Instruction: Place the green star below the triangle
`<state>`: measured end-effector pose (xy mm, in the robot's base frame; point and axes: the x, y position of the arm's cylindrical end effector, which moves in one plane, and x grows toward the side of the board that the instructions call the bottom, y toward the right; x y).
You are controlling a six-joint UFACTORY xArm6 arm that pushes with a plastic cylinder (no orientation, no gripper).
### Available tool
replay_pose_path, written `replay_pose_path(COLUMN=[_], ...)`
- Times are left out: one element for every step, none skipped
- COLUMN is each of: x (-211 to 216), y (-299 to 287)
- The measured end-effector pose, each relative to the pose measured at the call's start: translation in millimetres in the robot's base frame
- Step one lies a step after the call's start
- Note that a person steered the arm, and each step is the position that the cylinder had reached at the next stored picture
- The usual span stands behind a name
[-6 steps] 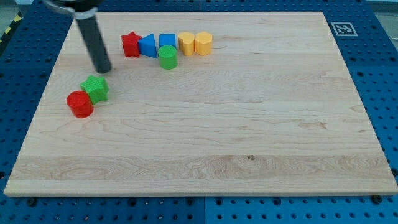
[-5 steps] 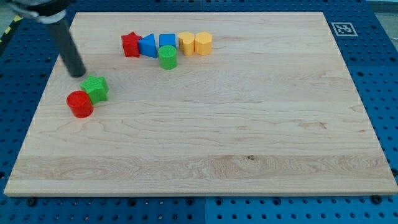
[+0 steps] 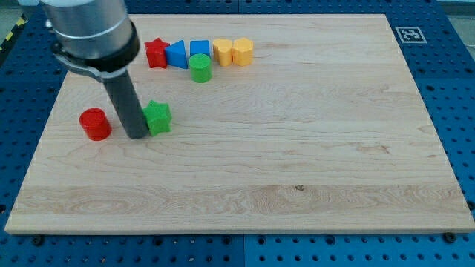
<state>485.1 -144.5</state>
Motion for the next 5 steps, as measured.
replay_pose_path(x=[-5, -14, -27, -30, -18], y=[30, 55, 56, 56, 18])
